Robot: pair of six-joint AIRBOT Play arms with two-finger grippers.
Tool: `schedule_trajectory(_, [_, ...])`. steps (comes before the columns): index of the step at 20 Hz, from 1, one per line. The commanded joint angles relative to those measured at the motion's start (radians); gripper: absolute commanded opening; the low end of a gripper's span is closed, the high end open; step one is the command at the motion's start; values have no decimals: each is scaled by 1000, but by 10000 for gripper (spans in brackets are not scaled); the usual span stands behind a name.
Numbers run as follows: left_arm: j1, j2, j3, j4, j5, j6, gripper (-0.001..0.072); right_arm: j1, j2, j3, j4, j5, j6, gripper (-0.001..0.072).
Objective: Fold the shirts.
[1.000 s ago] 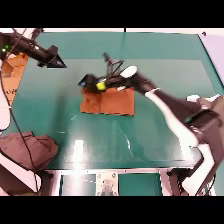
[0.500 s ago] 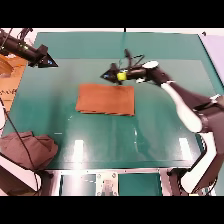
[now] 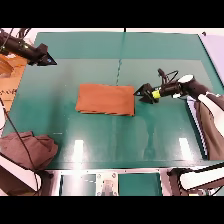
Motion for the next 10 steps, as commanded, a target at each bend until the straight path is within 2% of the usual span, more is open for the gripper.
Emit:
schedule_trajectory(1, [-2,2,1,97,76,0,21,83,-37,-78,86,-145,-70,589])
schedule_trajectory(3, [-2,3,1,150,102,14,20,161,-71,-70,199,-224,-103,588])
schedule_trajectory(5, [-2,4,1,177,121,29,20,203,-84,-38,244,-260,-102,574])
schedule_trajectory(6, [-2,4,1,178,119,35,20,214,-84,-10,246,-276,-102,388])
schedule_trajectory(7, [-2,4,1,177,111,34,20,213,-84,24,246,-275,-101,53])
schedule_trajectory(8, [-5,4,1,177,101,35,20,207,-82,66,246,-265,-98,16])
schedule_trajectory(10, [-14,4,1,178,73,35,20,175,-58,153,245,-208,-98,15])
